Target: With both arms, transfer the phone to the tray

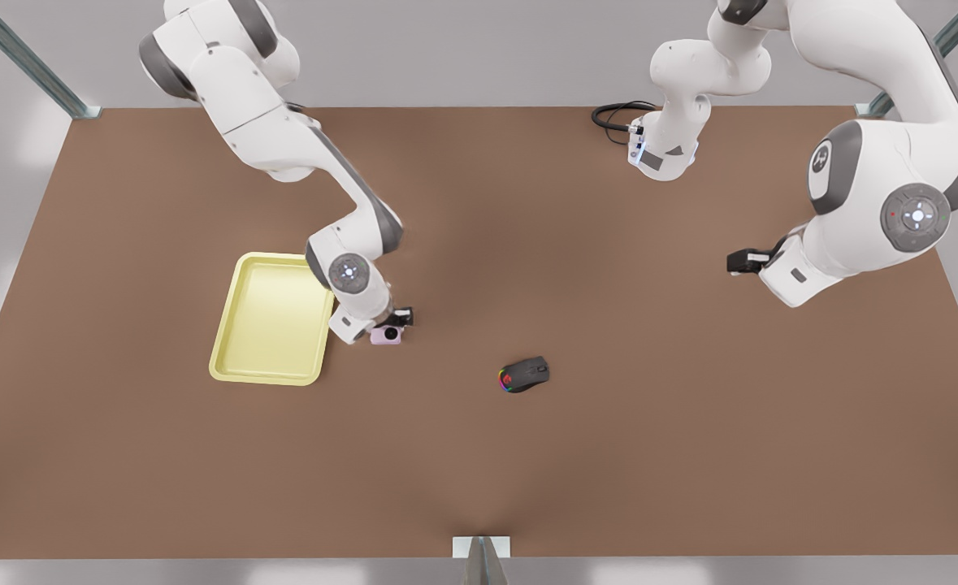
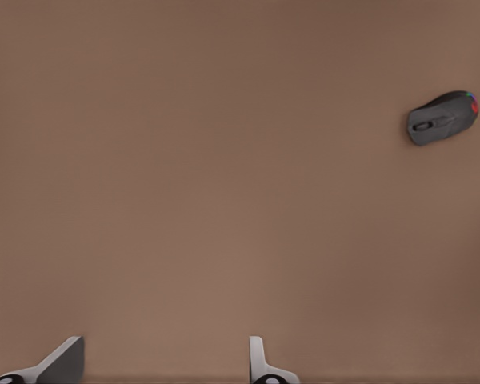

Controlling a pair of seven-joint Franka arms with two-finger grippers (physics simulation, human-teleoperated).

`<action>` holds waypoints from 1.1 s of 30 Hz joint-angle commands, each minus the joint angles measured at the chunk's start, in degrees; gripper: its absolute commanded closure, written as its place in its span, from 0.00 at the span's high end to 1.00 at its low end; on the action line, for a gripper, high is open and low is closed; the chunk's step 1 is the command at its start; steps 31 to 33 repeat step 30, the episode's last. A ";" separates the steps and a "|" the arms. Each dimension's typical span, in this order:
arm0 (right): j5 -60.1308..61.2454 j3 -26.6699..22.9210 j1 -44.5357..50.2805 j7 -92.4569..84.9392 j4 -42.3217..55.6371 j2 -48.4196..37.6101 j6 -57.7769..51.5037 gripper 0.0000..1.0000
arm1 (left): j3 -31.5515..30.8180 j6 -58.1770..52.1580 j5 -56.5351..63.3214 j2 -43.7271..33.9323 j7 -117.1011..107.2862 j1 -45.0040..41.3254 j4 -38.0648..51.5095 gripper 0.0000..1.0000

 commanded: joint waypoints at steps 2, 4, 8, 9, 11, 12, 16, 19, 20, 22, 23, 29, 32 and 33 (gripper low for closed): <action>-0.16 0.00 -5.59 -14.79 -5.26 -4.56 -1.59 0.79 | 0.00 0.00 0.52 -0.03 0.35 0.00 0.03 1.00; -0.16 0.00 -13.24 -22.44 -12.02 -5.97 7.10 0.79 | 0.00 0.00 0.60 0.06 0.35 0.00 0.12 1.00; -0.16 0.00 -19.49 -29.92 -14.58 -3.68 7.72 0.80 | 0.00 -0.09 0.60 0.15 0.35 0.00 0.03 1.00; -0.16 0.00 -20.54 -31.76 -14.84 -3.68 7.11 0.81 | 0.00 -0.08 0.69 0.15 0.26 0.00 0.03 1.00; -0.16 0.00 -22.12 -33.43 -14.93 -3.77 2.11 1.00 | -0.09 0.00 1.39 0.24 0.26 0.00 0.11 1.00; -0.16 -0.09 -22.30 -33.70 -14.75 -4.03 -0.53 1.00 | -0.09 0.09 1.48 0.24 0.26 0.00 0.12 1.00; 0.02 0.00 -22.21 -33.88 -6.94 -5.00 -11.43 1.00 | -0.35 0.00 2.80 0.77 0.26 0.00 0.55 1.00; 0.20 -0.09 -23.53 -30.36 1.06 -15.37 -23.11 1.00 | -0.36 0.00 2.89 0.77 0.26 0.00 0.73 1.00; 0.46 -0.18 -24.06 -30.36 2.82 -20.72 -29.53 1.00 | -0.36 0.00 2.80 0.77 0.26 0.00 0.73 1.00; 1.69 -0.18 -24.15 -33.60 12.65 -21.00 -39.37 1.00 | -0.36 -0.09 2.80 0.77 0.26 0.00 0.73 1.00; 2.22 -1.67 -24.85 -34.31 18.03 -18.45 -43.78 1.00 | -0.36 -0.09 2.80 0.77 0.26 0.00 0.73 1.00; -1.20 -5.36 -22.30 -35.19 26.02 -12.38 -48.52 1.00 | -0.36 -0.17 3.50 0.94 0.26 0.00 0.73 1.00; -1.21 -5.36 -21.69 -34.84 26.12 -13.09 -48.70 1.00 | -0.36 -0.09 3.50 0.94 0.26 0.00 0.73 1.00; -1.21 -5.36 -21.69 -34.84 26.12 -13.09 -48.70 1.00 | -0.36 -0.09 3.50 0.94 0.26 0.00 0.73 1.00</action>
